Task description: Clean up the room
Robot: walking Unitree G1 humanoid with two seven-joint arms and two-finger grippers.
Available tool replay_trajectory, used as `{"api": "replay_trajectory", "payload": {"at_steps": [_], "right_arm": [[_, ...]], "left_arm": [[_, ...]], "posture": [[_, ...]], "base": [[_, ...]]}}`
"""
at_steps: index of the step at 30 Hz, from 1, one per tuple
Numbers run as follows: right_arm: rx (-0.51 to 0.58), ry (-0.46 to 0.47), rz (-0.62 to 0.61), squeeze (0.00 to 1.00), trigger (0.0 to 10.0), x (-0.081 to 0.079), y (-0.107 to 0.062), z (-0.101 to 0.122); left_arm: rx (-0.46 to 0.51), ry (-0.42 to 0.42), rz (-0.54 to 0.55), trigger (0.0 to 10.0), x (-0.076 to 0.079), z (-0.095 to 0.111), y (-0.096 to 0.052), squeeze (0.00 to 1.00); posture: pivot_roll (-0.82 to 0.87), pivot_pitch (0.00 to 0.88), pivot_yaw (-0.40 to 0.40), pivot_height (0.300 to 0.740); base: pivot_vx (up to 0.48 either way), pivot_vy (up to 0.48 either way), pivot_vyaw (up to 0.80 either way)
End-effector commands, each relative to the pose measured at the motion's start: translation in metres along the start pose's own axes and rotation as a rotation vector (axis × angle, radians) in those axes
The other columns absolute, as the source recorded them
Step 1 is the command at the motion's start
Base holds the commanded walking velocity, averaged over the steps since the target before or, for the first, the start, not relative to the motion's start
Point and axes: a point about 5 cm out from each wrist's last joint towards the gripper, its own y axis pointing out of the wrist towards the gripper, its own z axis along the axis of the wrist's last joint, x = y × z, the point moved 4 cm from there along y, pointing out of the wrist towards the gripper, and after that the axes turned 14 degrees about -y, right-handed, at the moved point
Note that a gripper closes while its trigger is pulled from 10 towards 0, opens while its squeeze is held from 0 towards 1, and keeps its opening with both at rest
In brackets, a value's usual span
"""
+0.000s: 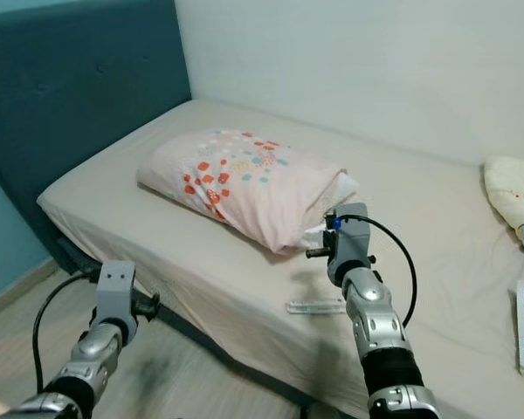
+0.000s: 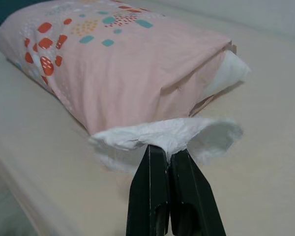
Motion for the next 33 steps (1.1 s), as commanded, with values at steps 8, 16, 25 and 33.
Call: {"api": "replay_trajectory", "payload": {"at_steps": [8, 16, 25, 33], "right_arm": [[-0.065, -0.002, 0.013, 0.00, 0.0, -0.005, -0.002, -0.023], [-0.173, 0.007, 0.010, 0.00, 0.0, -0.007, -0.011, -0.059], [-0.516, 0.014, -0.020, 0.00, 0.0, -0.009, -0.066, -0.162], [-0.711, 0.062, -0.053, 0.00, 6.0, -0.013, -0.112, -0.211]], "left_arm": [[-0.171, 0.088, 0.069, 10.0, -0.027, -0.051, -0.019, 0.00], [-0.301, 0.124, 0.107, 10.0, -0.044, -0.090, -0.040, 0.00], [-0.435, 0.122, 0.147, 10.0, -0.050, -0.128, -0.063, 0.00], [-0.468, 0.114, 0.155, 10.0, -0.042, -0.133, -0.064, 0.00]], "posture": [[0.05, 0.000, -0.041, 0.684], [0.05, 0.000, -0.044, 0.704], [0.04, 0.000, -0.055, 0.729], [0.03, 0.000, -0.057, 0.739]], "base": [[0.000, 0.000, 0.00], [0.000, 0.000, 0.00], [0.000, 0.000, 0.00], [0.000, 0.000, 0.00]]}}
